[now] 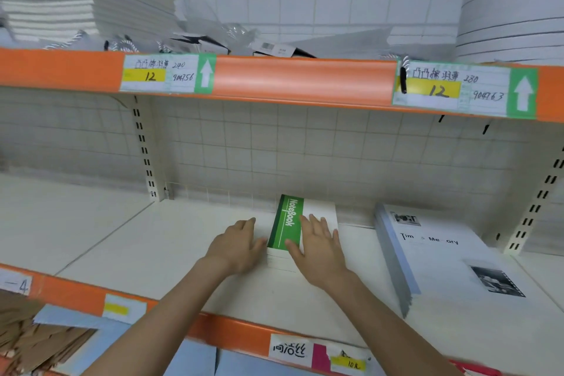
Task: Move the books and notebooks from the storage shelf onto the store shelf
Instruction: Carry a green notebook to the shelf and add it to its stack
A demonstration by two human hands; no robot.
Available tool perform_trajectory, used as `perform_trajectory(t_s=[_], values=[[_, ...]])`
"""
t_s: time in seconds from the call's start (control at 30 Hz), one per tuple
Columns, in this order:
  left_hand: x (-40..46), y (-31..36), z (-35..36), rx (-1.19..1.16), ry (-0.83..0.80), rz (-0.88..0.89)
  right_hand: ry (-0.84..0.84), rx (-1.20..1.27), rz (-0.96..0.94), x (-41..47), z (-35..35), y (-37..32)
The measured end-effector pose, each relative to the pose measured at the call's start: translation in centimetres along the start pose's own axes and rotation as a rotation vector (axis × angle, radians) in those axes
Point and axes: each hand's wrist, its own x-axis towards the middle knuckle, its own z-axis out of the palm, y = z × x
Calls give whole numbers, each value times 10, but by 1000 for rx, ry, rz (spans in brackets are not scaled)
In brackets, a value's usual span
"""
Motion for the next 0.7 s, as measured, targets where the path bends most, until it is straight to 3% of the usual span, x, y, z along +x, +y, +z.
perform_trajectory(t_s=[0.3, 0.7], values=[[-22, -60, -30, 90, 60, -54, -65, -27, -205, 20, 12, -76], [-62, -224, -69, 361, 55, -290, -217, -29, -384, 54, 80, -220]])
